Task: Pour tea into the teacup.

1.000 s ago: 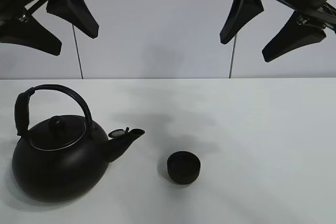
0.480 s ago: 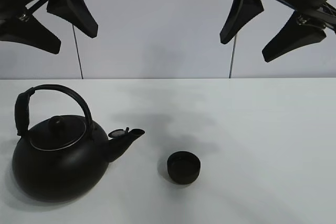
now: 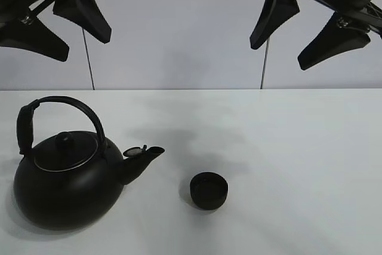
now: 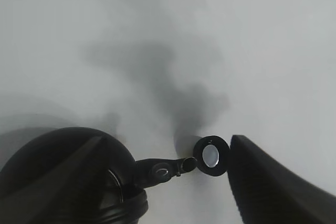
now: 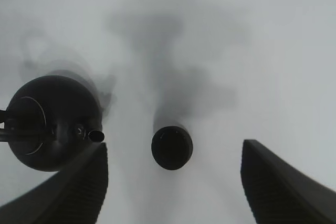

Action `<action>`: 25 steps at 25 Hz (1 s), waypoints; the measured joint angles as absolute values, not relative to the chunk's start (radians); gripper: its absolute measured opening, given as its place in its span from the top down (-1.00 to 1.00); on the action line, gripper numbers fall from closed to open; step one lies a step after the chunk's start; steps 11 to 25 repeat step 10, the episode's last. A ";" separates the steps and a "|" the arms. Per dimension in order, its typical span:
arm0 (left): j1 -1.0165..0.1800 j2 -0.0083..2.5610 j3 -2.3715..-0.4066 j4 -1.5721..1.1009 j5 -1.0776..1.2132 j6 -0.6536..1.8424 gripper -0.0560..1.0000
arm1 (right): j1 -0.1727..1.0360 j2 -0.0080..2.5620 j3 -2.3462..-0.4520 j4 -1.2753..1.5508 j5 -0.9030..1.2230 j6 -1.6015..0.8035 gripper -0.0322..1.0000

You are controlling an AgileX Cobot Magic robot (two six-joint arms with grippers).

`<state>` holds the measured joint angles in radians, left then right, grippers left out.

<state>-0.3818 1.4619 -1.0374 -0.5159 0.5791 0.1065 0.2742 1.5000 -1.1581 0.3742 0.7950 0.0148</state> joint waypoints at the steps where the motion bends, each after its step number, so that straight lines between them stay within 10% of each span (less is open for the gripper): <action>1: -0.382 1.462 -1.037 -0.516 0.579 0.106 -0.01 | 0.274 1.500 -1.158 0.374 0.794 0.015 -0.02; 25: -0.382 1.462 -1.037 -0.516 0.574 0.106 -0.01 | 0.274 1.500 -1.158 0.374 0.794 0.015 -0.02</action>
